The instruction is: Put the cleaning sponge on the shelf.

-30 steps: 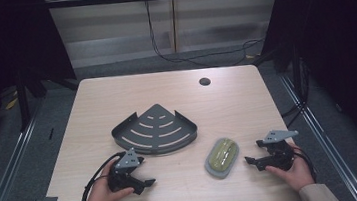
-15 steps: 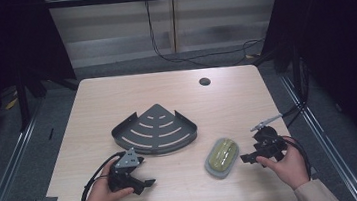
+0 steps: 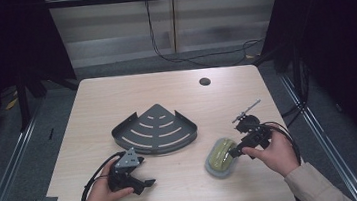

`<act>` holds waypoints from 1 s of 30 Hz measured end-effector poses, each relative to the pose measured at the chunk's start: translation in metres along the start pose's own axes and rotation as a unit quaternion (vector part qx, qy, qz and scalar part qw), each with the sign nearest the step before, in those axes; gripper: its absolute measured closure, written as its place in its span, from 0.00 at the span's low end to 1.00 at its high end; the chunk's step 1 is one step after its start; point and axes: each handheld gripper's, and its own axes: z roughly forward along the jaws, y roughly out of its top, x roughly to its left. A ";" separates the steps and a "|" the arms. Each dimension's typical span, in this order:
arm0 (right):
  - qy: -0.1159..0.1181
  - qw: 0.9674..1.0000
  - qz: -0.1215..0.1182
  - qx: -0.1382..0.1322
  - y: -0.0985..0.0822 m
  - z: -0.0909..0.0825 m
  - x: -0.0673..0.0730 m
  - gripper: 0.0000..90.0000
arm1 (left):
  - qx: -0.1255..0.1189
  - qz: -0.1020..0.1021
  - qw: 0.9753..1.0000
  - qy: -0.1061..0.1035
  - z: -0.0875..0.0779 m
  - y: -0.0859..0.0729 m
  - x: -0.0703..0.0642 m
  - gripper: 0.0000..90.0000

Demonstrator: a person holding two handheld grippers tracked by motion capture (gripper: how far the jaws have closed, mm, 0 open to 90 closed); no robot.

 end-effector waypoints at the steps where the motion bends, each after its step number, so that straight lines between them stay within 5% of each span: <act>1: 0.000 1.000 0.000 0.000 0.000 0.000 0.000 0.32 | 0.000 0.000 1.000 0.000 0.000 0.000 0.000 0.13; 12: 0.006 1.000 0.009 0.008 0.022 0.003 0.017 0.32 | 0.000 0.001 1.000 0.000 0.000 0.000 0.000 0.13; 30: -0.008 0.999 0.047 0.016 0.030 0.023 0.016 0.29 | 0.005 0.005 1.000 0.001 0.000 0.000 0.000 0.12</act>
